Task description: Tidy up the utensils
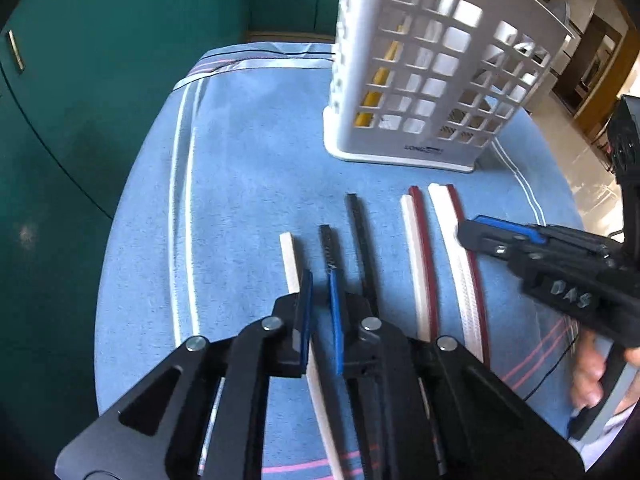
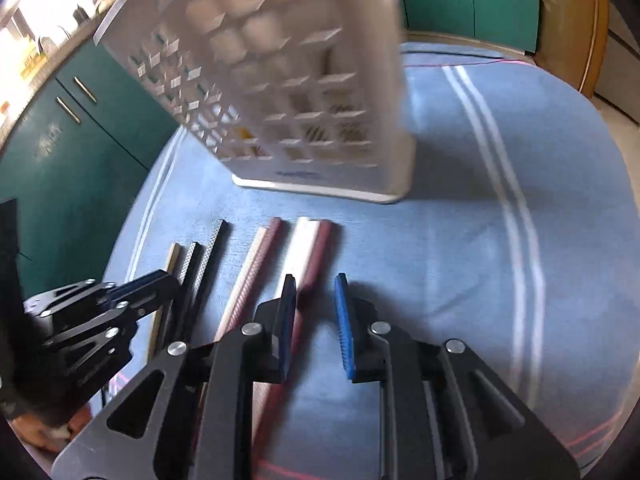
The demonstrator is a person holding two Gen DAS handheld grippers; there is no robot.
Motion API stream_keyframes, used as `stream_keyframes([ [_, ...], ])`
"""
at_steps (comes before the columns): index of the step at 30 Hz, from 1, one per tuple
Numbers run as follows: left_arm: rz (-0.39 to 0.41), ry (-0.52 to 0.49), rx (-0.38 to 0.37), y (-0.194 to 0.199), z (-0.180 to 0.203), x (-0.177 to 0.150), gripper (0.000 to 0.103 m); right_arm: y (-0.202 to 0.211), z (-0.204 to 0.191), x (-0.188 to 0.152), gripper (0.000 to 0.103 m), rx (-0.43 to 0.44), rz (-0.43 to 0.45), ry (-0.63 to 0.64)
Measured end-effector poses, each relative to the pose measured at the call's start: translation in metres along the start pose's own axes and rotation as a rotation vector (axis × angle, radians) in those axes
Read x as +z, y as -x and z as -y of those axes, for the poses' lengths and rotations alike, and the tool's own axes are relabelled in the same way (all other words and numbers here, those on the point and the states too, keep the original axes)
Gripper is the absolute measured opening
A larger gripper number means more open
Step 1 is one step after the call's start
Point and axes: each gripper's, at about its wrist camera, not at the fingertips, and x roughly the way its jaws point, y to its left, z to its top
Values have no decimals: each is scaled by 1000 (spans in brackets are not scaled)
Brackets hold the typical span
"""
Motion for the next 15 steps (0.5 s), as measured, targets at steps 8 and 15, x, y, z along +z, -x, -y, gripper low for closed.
stream_keyframes([
  [8, -2, 16, -18, -1, -19, -4, 9, 2, -10, -1, 10, -48, -14, 39],
  [15, 6, 18, -35, -3, -22, -1, 10, 35, 33, -1, 7, -103, 29, -36],
])
